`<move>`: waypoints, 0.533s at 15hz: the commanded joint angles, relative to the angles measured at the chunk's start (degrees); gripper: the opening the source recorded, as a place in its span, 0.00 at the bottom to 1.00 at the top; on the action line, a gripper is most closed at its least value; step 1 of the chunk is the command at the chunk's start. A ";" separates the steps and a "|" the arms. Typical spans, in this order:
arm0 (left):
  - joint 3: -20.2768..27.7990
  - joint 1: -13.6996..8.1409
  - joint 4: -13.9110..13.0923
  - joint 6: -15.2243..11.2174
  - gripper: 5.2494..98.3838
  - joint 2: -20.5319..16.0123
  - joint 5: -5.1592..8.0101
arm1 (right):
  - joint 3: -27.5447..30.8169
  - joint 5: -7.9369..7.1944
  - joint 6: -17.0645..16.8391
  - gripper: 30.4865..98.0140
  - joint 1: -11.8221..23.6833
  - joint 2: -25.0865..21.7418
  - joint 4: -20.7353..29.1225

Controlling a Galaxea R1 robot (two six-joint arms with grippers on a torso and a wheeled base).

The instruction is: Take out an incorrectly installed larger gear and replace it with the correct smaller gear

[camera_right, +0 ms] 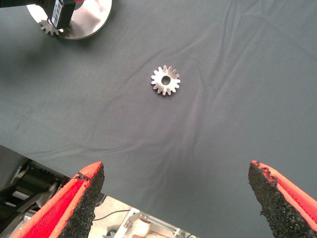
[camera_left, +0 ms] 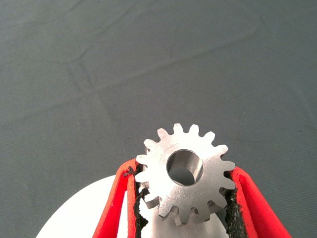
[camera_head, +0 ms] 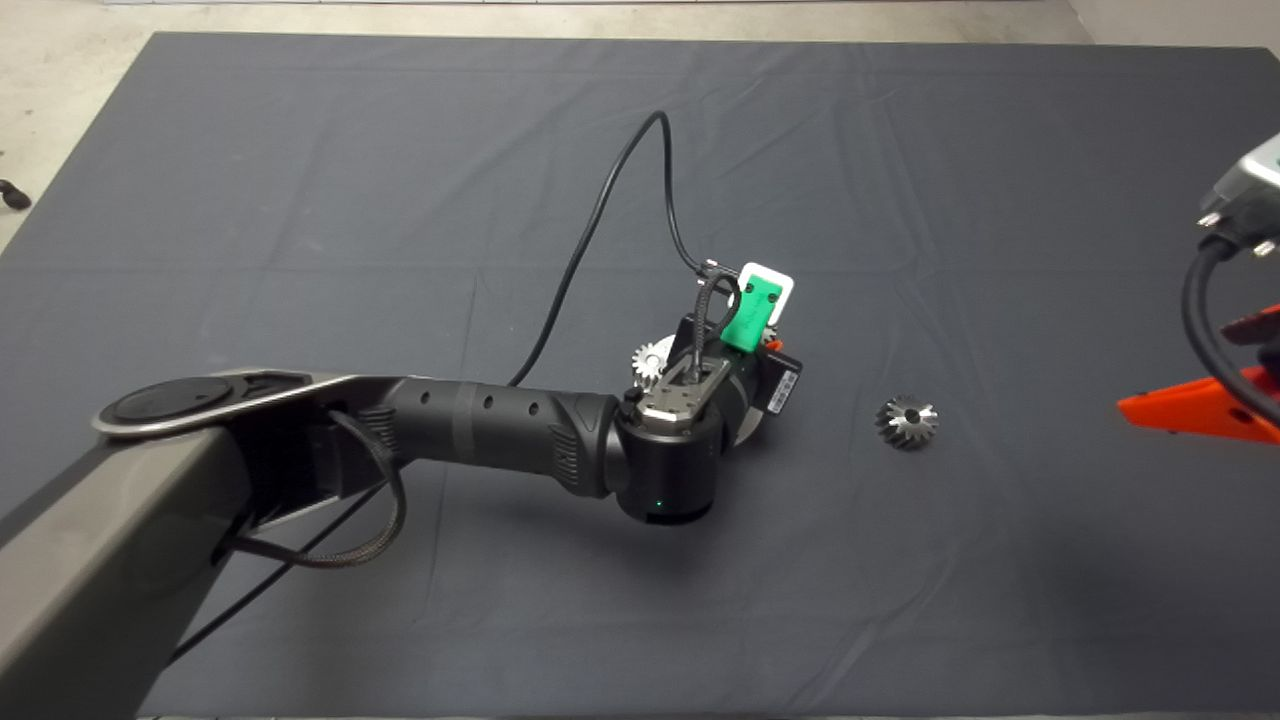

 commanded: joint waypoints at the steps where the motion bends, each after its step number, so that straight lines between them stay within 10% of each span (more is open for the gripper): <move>1: -0.67 -1.11 2.18 -0.01 0.27 0.47 -1.29 | 0.35 -1.69 0.26 0.69 0.90 -0.45 1.64; 8: -3.19 0.42 2.18 0.34 0.27 0.69 -3.29 | 0.53 -1.60 0.26 0.69 0.90 -0.80 1.64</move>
